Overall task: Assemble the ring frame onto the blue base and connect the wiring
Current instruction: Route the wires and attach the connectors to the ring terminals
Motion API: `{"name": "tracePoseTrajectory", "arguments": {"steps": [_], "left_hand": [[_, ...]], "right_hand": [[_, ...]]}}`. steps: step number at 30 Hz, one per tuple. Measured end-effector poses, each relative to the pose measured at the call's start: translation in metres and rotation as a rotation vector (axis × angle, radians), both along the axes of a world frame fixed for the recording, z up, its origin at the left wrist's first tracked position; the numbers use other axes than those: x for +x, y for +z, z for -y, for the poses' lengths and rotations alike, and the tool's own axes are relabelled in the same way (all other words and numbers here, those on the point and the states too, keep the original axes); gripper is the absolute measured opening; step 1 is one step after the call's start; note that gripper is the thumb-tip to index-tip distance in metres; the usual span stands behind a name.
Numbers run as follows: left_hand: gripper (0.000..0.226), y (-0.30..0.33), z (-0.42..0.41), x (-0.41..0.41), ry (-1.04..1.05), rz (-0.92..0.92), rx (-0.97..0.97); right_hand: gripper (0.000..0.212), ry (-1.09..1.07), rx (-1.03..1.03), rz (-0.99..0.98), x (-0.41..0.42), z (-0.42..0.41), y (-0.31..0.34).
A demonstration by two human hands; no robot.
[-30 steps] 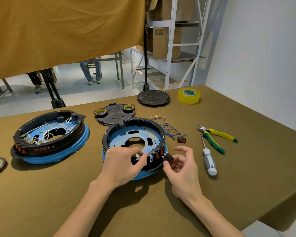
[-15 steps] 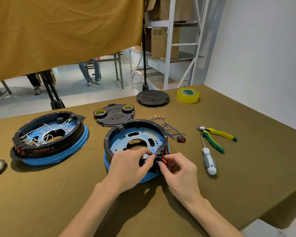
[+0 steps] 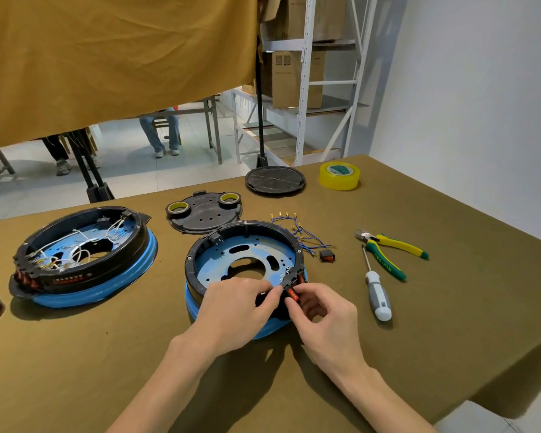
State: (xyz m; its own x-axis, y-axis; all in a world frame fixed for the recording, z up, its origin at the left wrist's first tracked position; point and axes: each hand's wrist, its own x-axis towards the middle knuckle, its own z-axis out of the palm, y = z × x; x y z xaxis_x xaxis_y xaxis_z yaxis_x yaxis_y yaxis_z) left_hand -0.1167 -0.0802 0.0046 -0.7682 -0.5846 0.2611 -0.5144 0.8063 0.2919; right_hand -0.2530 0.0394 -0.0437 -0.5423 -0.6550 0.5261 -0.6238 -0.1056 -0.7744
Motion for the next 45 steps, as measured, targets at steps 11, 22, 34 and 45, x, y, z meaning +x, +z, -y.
{"name": "tracePoseTrajectory", "arguments": {"steps": [11, 22, 34, 45], "left_hand": [[0.037, -0.001, -0.012, -0.012, 0.074, -0.06, 0.047], [0.055, 0.0, -0.006, -0.02, 0.15, -0.048, 0.087], [0.052, -0.003, -0.006, -0.025, 0.217, -0.021, 0.017], [0.045, -0.005, -0.005, -0.024, 0.178, -0.097, 0.02]], "right_hand": [[0.02, -0.028, 0.034, -0.045, 0.0, -0.001, -0.001], [0.024, 0.0, 0.071, -0.204, -0.001, -0.005, 0.002], [0.028, -0.012, 0.054, -0.11, -0.001, -0.002, 0.001], [0.026, -0.049, 0.07, -0.072, 0.003, 0.0, 0.001]]}}
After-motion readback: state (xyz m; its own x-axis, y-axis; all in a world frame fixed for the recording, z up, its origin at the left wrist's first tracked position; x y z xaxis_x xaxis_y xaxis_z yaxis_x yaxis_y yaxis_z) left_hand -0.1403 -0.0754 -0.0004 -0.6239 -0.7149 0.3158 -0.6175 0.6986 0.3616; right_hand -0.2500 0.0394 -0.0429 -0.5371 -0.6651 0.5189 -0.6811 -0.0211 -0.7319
